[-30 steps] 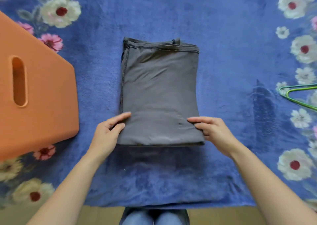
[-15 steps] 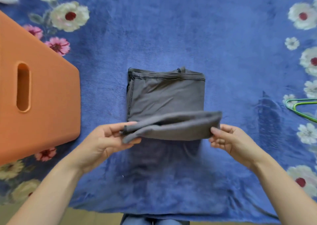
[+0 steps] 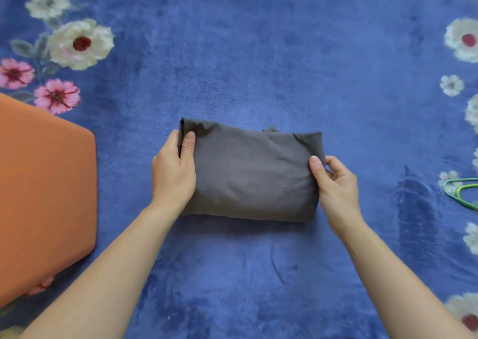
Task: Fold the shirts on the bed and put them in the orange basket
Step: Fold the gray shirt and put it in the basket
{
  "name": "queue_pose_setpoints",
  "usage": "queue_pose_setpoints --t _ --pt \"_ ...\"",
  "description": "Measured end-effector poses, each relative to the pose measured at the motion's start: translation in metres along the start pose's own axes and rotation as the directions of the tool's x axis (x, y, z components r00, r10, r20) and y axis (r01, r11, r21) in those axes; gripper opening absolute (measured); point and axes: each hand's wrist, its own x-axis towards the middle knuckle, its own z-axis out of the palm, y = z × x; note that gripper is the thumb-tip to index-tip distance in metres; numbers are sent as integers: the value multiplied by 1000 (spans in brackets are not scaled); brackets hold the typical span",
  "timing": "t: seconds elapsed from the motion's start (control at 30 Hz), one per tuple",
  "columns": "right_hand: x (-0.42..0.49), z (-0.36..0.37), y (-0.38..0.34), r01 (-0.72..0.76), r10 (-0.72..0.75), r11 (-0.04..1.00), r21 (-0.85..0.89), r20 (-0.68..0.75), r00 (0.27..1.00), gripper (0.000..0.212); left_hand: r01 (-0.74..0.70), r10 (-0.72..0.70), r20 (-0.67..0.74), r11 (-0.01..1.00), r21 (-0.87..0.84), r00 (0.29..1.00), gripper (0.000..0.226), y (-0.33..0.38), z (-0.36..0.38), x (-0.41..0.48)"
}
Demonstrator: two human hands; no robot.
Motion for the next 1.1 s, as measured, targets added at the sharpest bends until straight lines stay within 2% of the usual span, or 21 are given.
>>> queue_pose_setpoints --t 0.07,0.17,0.2,0.23,0.3,0.37,0.43,0.5,0.57,0.63,0.7,0.73,0.77,0.83,0.87,0.93,0.97,1.03,1.1 --pt "9 10 9 34 -42 988 -151 -54 998 27 35 -34 -13 998 60 999 30 -9 10 13" --pt "16 17 23 0 -77 918 -396 -178 981 24 121 -117 -38 983 137 992 33 -15 18 15" --pt "15 20 25 25 -147 890 -455 -234 961 25 84 -75 -57 980 182 996 39 -15 19 9" --pt "13 23 26 95 -275 839 -536 -265 924 31 -11 35 -84 964 264 996 43 -15 20 3" --pt "8 33 27 267 -524 635 -725 -150 839 45 -215 262 -48 872 440 964 46 -15 25 -14" --pt "7 42 34 401 -584 399 -824 109 804 52 -329 328 103 768 550 939 49 -25 33 -27" --pt "11 45 39 457 -480 253 -853 300 824 56 -274 204 183 735 621 962 54 -42 36 -32" --pt "19 39 44 436 -351 200 -877 352 868 58 -152 52 177 770 619 983 56 -54 33 -30" --pt "24 33 45 379 -270 279 -882 307 913 59 -106 8 173 816 568 985 52 -54 29 -27" --pt "20 28 41 279 -263 488 -827 165 951 63 -72 10 143 898 434 990 56 -44 26 -28" --pt "13 24 34 156 -234 752 -641 -38 972 62 68 -80 61 983 173 995 69 -31 22 -29" --pt "10 22 30 77 -147 858 -507 -99 984 56 183 -185 49 982 41 981 74 -29 20 -30" --pt "6 20 24 -14 -26 929 -369 -102 994 48 317 -312 73 946 -64 947 78 -24 15 -30" --pt "4 16 14 -185 187 966 -179 -7 982 34 536 -505 185 819 -205 843 73 -18 4 -29" --pt "4 13 7 -248 255 960 -133 36 966 26 616 -558 265 744 -259 786 59 -13 -2 -30" --pt "3 8 -7 -342 350 935 -88 103 931 10 733 -592 439 601 -319 676 24 2 -18 -34" --pt "-5 5 -19 -359 367 930 -83 148 918 8 756 -580 491 562 -336 650 14 12 -33 -42" --pt "-23 -4 -40 -367 371 928 -63 255 893 14 754 -525 548 534 -384 651 14 27 -61 -58" --pt "-57 -13 -75 -348 327 937 -18 387 862 19 704 -418 576 528 -475 703 37 45 -101 -80"
